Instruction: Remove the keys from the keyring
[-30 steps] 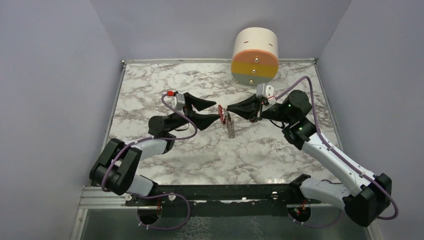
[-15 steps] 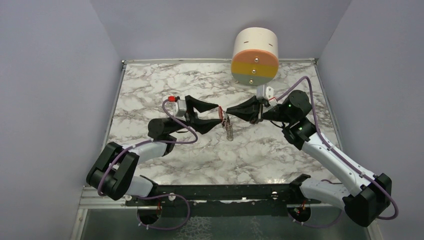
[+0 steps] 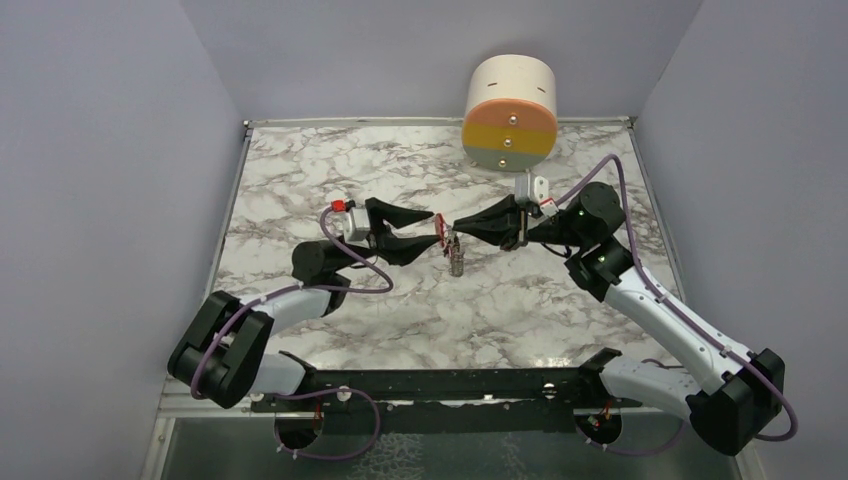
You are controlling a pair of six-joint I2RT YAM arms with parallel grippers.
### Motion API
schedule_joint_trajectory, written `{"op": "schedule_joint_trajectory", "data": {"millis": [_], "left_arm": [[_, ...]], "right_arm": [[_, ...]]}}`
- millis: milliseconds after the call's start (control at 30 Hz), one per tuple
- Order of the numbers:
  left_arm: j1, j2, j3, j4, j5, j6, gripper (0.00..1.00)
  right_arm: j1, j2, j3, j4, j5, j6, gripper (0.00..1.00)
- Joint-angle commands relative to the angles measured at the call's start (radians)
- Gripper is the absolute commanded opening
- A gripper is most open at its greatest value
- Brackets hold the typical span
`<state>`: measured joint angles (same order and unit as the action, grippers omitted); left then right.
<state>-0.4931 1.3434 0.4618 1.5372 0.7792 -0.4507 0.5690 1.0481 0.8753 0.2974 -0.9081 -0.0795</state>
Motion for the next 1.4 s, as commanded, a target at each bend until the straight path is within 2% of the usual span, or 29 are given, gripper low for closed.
{"op": "schedule_joint_trajectory", "data": {"millis": [0, 133, 233, 367, 400, 500, 600, 700, 767, 833, 1000, 1367], "left_arm": [[-0.002, -0.074, -0.035, 0.225, 0.021, 0.039, 0.5], [0.013, -0.15, -0.096, 0.174, -0.027, 0.096, 0.54], [0.021, -0.21, -0.108, 0.072, -0.043, 0.15, 0.49], [0.022, -0.223, -0.112, 0.113, -0.018, 0.117, 0.21], [0.021, -0.215, -0.111, 0.138, -0.006, 0.1, 0.18], [0.022, -0.176, -0.097, 0.202, 0.044, 0.05, 0.19], [0.019, -0.135, -0.084, 0.225, 0.056, 0.027, 0.0], [0.008, -0.118, -0.07, 0.224, 0.067, 0.02, 0.01], [0.004, -0.122, -0.066, 0.225, 0.074, 0.022, 0.11], [0.002, -0.129, -0.066, 0.225, 0.08, 0.026, 0.13], [-0.007, -0.146, -0.055, 0.225, 0.093, 0.023, 0.01], [-0.047, -0.219, -0.056, 0.224, 0.113, 0.02, 0.0]], "right_arm": [[-0.002, -0.021, -0.012, 0.057, -0.01, 0.008, 0.02], [-0.001, -0.017, -0.009, 0.058, -0.018, 0.012, 0.02], [-0.001, -0.024, -0.01, 0.06, -0.018, 0.017, 0.02], [-0.001, -0.024, -0.011, 0.062, -0.02, 0.021, 0.02], [-0.001, -0.024, -0.011, 0.064, -0.022, 0.024, 0.02], [-0.001, -0.022, -0.012, 0.072, -0.029, 0.033, 0.02], [-0.001, -0.023, -0.012, 0.081, -0.039, 0.043, 0.02], [-0.001, -0.022, -0.011, 0.081, -0.048, 0.047, 0.02], [0.0, -0.021, -0.012, 0.082, -0.051, 0.049, 0.02], [0.0, -0.021, -0.017, 0.087, -0.051, 0.051, 0.02], [0.0, -0.015, -0.019, 0.094, -0.058, 0.057, 0.02], [0.0, -0.014, -0.021, 0.095, -0.061, 0.054, 0.02]]}}
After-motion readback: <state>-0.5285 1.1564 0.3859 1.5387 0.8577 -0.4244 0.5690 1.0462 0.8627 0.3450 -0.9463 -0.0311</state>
